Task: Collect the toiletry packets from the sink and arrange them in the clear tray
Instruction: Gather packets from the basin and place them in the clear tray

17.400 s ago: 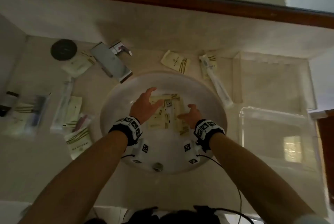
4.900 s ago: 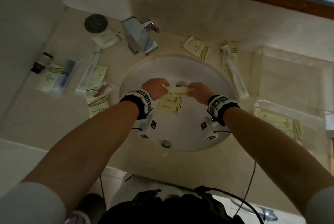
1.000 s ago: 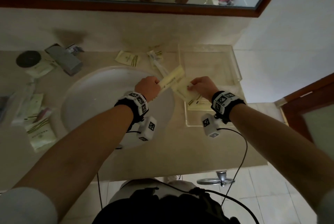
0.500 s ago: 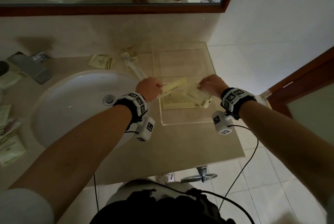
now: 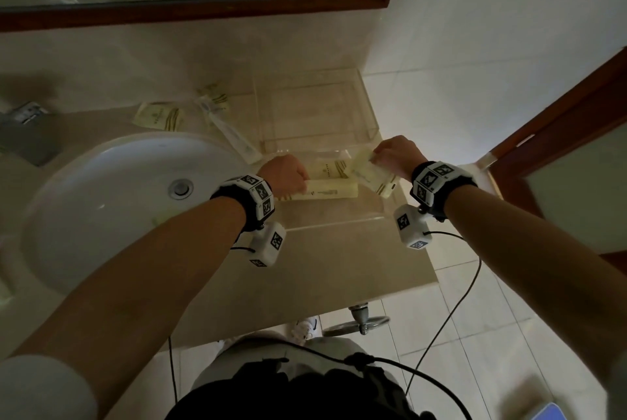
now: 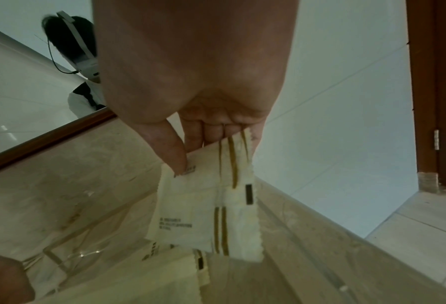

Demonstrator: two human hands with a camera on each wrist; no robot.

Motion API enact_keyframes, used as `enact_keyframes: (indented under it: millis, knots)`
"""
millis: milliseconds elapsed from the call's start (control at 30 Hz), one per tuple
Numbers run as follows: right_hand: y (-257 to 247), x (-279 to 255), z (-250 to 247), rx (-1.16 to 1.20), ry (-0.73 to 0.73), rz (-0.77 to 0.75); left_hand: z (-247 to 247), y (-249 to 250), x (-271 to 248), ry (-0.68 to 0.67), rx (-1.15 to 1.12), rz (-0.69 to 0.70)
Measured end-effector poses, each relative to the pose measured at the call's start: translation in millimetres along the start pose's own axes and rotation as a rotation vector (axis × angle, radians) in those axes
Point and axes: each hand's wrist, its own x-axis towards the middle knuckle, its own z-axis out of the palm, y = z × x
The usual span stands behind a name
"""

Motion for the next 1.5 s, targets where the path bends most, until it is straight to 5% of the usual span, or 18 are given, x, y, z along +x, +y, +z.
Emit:
enact_keyframes:
  millis: [400, 600, 867, 1233, 1333, 1500]
  knots:
    - [3.9, 0.9, 13.9, -0.046, -0.088, -0.095, 15.1, 3.9, 4.5, -0.087, 0.063, -0.034]
    - [0.9, 4.8, 19.0, 0.053, -0.145, -0.175, 8.1, 2.8, 2.4, -0.002, -0.026, -0.041]
    - [-18.0, 13.3, 30.8, 0.196, -0.262, -0.246, -4.2, 5.6, 2.7, 0.090, -0.454, -0.016]
    - [-29.1, 14.5, 41.4, 0.262, -0.270, -0.233, -7.5, -0.9, 5.6, 0.058, -0.439, -0.046]
    - [-23.4, 16.9, 40.8, 0.182, -0.255, -0.224, -14.2, -6.8, 3.6, 0.076, -0.460, -0.083]
    - [-9.6, 19.6, 47.5, -0.288, -0.261, -0.266, -26.7, -20.7, -1.5, 0.138, -0.477, -0.135]
